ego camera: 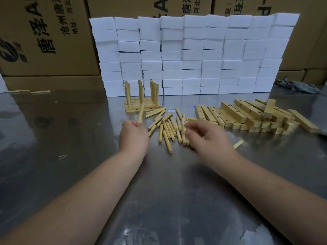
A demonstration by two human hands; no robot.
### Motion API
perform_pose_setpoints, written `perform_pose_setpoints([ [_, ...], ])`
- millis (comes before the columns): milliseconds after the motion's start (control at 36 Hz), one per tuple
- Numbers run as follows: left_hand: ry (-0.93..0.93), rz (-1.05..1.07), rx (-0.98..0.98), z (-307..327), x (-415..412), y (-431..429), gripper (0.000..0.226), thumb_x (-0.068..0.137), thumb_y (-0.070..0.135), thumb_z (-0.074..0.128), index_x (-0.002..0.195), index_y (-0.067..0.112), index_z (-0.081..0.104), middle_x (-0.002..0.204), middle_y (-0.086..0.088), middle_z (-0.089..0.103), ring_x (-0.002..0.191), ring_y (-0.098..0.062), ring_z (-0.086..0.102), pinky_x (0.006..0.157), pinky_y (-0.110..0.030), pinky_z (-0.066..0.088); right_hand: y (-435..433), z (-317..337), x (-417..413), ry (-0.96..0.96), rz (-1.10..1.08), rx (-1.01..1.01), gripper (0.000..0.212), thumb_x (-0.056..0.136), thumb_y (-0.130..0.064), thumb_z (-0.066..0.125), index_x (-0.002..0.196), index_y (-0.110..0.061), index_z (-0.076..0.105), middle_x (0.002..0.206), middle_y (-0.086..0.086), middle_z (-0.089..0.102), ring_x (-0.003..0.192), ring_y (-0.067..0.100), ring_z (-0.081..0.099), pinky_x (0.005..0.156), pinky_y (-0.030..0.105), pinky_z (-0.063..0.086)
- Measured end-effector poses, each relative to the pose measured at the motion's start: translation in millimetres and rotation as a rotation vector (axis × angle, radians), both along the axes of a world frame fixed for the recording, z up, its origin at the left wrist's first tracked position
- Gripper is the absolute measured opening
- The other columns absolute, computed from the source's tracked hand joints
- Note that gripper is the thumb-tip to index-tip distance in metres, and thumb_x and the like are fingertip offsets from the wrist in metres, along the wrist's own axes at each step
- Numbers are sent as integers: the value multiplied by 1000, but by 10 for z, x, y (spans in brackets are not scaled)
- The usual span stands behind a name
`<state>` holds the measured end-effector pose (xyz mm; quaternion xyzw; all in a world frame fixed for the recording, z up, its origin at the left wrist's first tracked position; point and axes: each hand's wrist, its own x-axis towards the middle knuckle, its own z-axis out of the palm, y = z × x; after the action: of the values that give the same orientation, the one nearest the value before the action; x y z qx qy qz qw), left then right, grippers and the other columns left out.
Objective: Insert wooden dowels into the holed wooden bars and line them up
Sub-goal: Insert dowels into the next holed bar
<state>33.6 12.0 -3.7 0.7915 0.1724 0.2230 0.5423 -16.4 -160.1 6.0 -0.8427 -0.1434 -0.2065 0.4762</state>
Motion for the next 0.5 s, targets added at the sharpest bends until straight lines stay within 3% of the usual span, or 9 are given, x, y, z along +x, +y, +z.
perform_pose_setpoints([
  [56, -22, -26, 34, -25, 3, 2, 14, 92, 21, 39, 94, 13, 51, 76, -1, 54, 64, -18, 50, 55, -29, 38, -87, 153, 80, -38, -100, 87, 13, 89, -28, 54, 87, -40, 58, 73, -20, 61, 66, -10, 57, 57, 11, 42],
  [139, -28, -73, 82, 10, 14, 3, 11, 92, 19, 40, 98, 17, 49, 77, 1, 53, 65, -14, 49, 51, -28, 33, -326, 416, 280, -26, -247, 65, 18, 91, -26, 49, 105, -30, 61, 84, -12, 61, 60, -1, 56, 53, 20, 44],
  [194, -30, -82, 92, 5, 29, -1, 10, 93, 19, 39, 100, 21, 46, 84, 0, 55, 67, -11, 48, 51, -28, 33, -520, 546, 444, 28, -365, -80, 30, 92, -26, 45, 119, -24, 59, 94, -6, 62, 69, 13, 58, 58, 29, 48],
  [278, -14, -106, 93, -5, 42, -3, 18, 94, 18, 39, 110, 23, 47, 94, 2, 53, 70, -8, 46, 59, -29, 35, -839, 667, 704, 150, -562, -432, 39, 91, -25, 42, 128, -16, 52, 119, 9, 56, 91, 28, 57, 77, 39, 51],
  [333, -4, -130, 110, -21, 53, -2, 24, 94, 18, 39, 115, 22, 49, 94, 3, 53, 72, -9, 46, 62, -30, 36, -1058, 705, 831, 261, -709, -656, 39, 91, -28, 42, 123, -8, 53, 117, 16, 51, 98, 34, 52, 81, 42, 48],
  [389, -1, -149, 135, -26, 48, -7, 25, 93, 17, 38, 114, 20, 52, 85, 8, 52, 70, -8, 46, 55, -28, 33, -1268, 713, 896, 397, -863, -813, 45, 92, -37, 42, 121, -4, 50, 114, 18, 48, 102, 36, 49, 86, 44, 43],
  [444, 4, -156, 142, -17, 42, -9, 25, 92, 16, 39, 112, 18, 54, 79, 13, 47, 68, -8, 46, 52, -27, 31, -1432, 683, 909, 525, -937, -856, 55, 90, -45, 45, 126, -4, 46, 123, 20, 48, 111, 37, 46, 93, 45, 38],
  [500, 10, -164, 140, -12, 38, -14, 25, 93, 16, 38, 112, 18, 54, 78, 13, 47, 67, -7, 46, 51, -27, 31, -1503, 645, 908, 588, -879, -830, 51, 89, -43, 49, 120, -2, 50, 108, 18, 55, 96, 33, 53, 85, 41, 45],
])
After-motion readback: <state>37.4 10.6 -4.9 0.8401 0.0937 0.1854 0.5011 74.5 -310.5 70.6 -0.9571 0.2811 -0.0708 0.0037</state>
